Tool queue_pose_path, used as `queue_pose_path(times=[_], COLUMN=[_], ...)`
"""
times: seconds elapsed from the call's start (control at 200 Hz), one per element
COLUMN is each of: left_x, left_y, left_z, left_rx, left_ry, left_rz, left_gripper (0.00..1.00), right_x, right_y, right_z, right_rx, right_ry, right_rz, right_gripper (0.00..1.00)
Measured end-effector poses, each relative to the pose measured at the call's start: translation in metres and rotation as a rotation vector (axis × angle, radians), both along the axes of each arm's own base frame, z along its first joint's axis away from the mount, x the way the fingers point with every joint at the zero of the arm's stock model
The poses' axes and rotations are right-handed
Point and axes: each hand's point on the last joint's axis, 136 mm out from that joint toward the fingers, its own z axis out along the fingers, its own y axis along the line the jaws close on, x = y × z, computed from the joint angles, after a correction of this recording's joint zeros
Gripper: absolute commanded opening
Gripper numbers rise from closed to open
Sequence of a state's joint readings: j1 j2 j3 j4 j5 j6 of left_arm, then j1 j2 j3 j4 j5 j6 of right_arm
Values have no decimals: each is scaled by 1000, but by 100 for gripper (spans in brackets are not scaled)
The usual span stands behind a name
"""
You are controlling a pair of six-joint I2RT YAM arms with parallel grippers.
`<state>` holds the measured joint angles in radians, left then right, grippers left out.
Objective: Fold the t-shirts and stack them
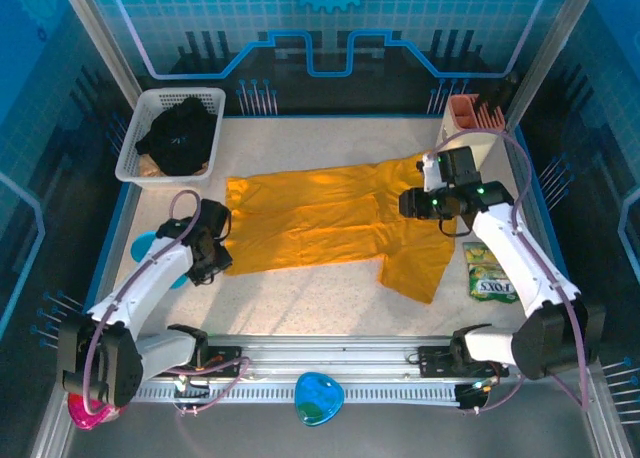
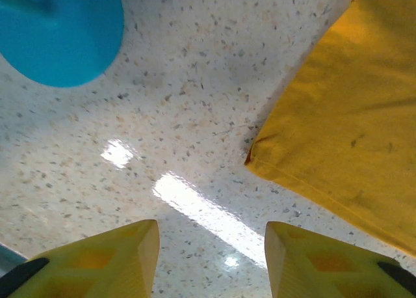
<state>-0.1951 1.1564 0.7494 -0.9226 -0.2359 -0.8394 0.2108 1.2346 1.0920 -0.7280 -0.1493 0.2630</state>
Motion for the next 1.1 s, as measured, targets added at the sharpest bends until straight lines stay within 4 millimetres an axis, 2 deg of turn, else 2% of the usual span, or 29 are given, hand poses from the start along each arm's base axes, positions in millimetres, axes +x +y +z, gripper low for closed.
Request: queue_pose_path(times=[0.205,0.37,0.791,0.941,1.101], left_x=[11,21,30,33,34], left_y=[-8,-10,-11,-9,-5], left_z=[-26,-37,-63,-63,-63], left_rx=[-48,-51,-34,-21,-4], left_ry=[1,3,51,77,103], left_rz=[72,97,100,97,79], left_gripper=[46,43,37,25,3], right_x=[-7,-6,-6,-6,-11], right_y=[2,3,3,2,0], right_z=[6,4,3,3,9], right_rx=[23,25,19,12,1], right_ry=[-42,-46,-52,-51,-59], right_rz=[16,24,31,31,41], right_gripper=[48,48,48,47,47])
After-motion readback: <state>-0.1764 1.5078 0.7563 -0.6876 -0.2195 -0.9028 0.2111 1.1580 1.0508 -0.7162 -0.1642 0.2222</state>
